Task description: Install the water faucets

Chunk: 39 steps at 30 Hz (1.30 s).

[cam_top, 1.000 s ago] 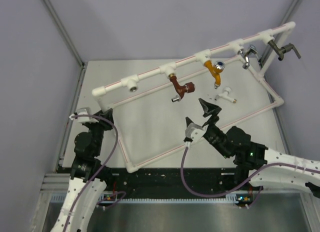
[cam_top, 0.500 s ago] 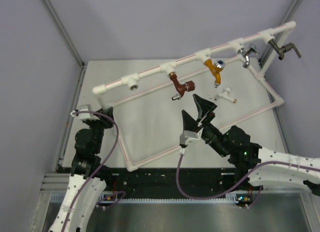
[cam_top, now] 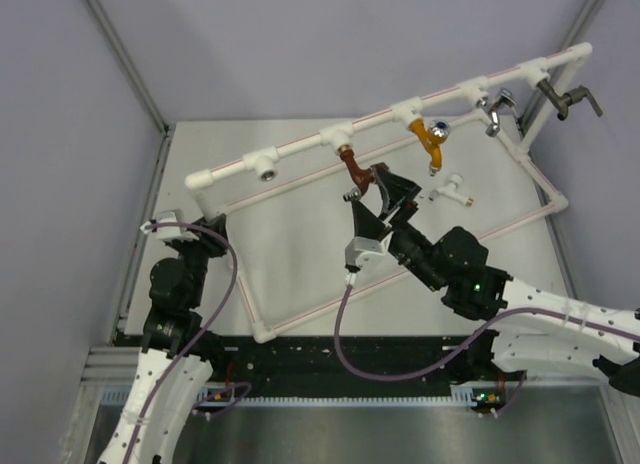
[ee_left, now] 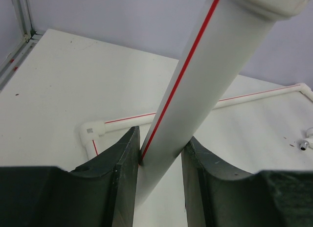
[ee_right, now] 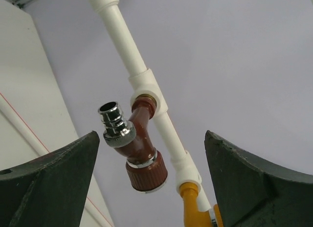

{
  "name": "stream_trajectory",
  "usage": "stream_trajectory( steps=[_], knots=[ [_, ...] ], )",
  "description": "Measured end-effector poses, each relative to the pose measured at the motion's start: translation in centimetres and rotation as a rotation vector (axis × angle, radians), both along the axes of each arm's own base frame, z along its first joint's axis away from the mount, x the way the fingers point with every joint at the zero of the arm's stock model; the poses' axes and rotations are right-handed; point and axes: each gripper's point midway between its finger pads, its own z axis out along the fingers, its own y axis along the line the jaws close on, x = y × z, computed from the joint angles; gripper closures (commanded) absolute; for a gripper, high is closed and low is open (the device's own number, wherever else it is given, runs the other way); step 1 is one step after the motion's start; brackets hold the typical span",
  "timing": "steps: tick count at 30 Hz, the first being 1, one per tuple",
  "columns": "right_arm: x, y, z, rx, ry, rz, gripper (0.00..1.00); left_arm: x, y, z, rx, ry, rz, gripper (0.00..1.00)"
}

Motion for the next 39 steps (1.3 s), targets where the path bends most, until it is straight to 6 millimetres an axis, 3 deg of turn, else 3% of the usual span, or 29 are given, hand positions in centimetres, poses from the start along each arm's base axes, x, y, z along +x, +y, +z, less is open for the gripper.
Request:
stream_trajectory(
  steps=[4,7,8,11,16,18,22,28,30,34,35,36,39],
  knots=[
    [1.2,1.0,-1.7,-0.056,0.022,-0.017,0.12,0.0,0.0,0.0,0.0,0.0,-0.001,1.0],
    [1.7,1.4,-2.6,-0.087,0.035,-0.024,0.19,0.0,0.0,0.0,0.001,0.0,-0.002,1.0],
    [1.9,1.4,-2.8,-0.086,0.04,-0.027,0.26,0.0,-0.1,0.0,0.001,0.0,-0.003,1.0],
    [2.7,1.4,-3.1,-0.066,0.059,-0.047,0.61,0.0,-0.1,0.0,0.001,0.0,-0.003,1.0],
    [4.0,1.2,-2.1,0.109,0.113,-0.064,0.86,0.0,0.0,0.0,0.0,-0.002,-0.003,1.0],
    [4.2,1.4,-1.9,0.204,0.164,-0.05,1.0,0.0,0.0,0.0,-0.001,-0.002,0.0,1.0],
    [4.3,1.6,-1.8,0.496,0.35,-0.002,1.0,0.0,0.1,0.0,-0.001,-0.002,0.002,1.0],
    [4.2,1.6,-2.1,1.2,0.772,0.15,1.0,0.0,0.0,0.0,-0.001,-0.002,-0.004,1.0],
    [4.1,1.6,-2.1,1.506,0.943,0.245,0.96,0.0,-0.1,0.0,0.0,-0.002,-0.008,1.0],
    [4.5,1.9,-1.9,1.894,1.125,0.388,0.61,0.0,0.0,0.0,-0.001,-0.004,-0.002,1.0],
    [4.6,2.0,-1.8,1.944,1.141,0.417,0.49,0.0,0.0,0.0,-0.002,-0.004,0.0,1.0],
    [4.6,2.1,-1.6,1.991,1.157,0.457,0.03,0.1,0.1,0.0,-0.003,-0.004,0.001,1.0],
    [4.8,2.0,-0.6,2.07,1.168,0.569,0.01,-0.1,-0.2,0.0,0.0,-0.006,-0.016,1.0]
  ],
)
